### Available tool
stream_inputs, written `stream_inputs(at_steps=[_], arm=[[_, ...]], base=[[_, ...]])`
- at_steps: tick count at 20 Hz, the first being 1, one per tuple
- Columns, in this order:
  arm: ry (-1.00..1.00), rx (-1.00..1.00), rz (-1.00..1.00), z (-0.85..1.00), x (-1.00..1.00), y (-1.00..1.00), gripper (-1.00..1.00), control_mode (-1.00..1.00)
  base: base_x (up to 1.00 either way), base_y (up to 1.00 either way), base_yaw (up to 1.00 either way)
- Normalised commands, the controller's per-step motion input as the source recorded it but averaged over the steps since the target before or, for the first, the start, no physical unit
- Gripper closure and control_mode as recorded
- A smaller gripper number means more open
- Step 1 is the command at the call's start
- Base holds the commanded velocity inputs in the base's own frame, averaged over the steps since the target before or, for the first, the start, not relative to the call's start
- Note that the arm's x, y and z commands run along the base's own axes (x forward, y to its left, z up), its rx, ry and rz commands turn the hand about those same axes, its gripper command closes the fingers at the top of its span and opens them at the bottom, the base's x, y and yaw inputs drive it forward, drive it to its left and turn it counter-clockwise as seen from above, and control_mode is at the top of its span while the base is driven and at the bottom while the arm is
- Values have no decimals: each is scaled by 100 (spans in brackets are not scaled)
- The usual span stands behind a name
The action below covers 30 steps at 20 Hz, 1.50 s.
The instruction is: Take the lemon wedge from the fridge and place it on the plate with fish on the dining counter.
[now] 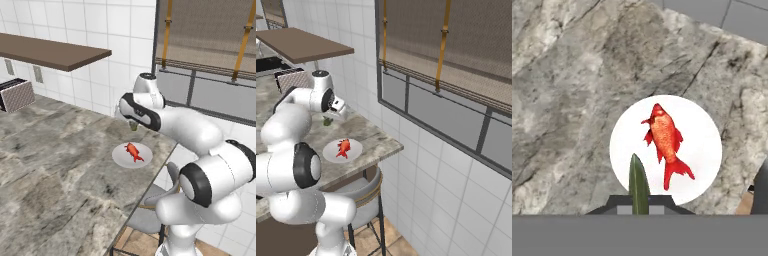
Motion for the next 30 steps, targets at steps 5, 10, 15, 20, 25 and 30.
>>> stream_inputs(at_steps=[5,10,15,20,25,30], arm=[[5,-12,0,-50,55,44,100,-100],[9,-8,0,-85,1,1,100,-100],[7,-3,0,-91,-24,-4,100,-100],[0,-1,0,-58,-20,0,100,-100],[-7,-1,0,-28,-8,-12,100,-100],[-13,-1,0,-15,15,-16,100,-100]], base=[[0,0,0],[0,0,0],[0,0,0],[0,0,0],[0,0,0],[0,0,0]])
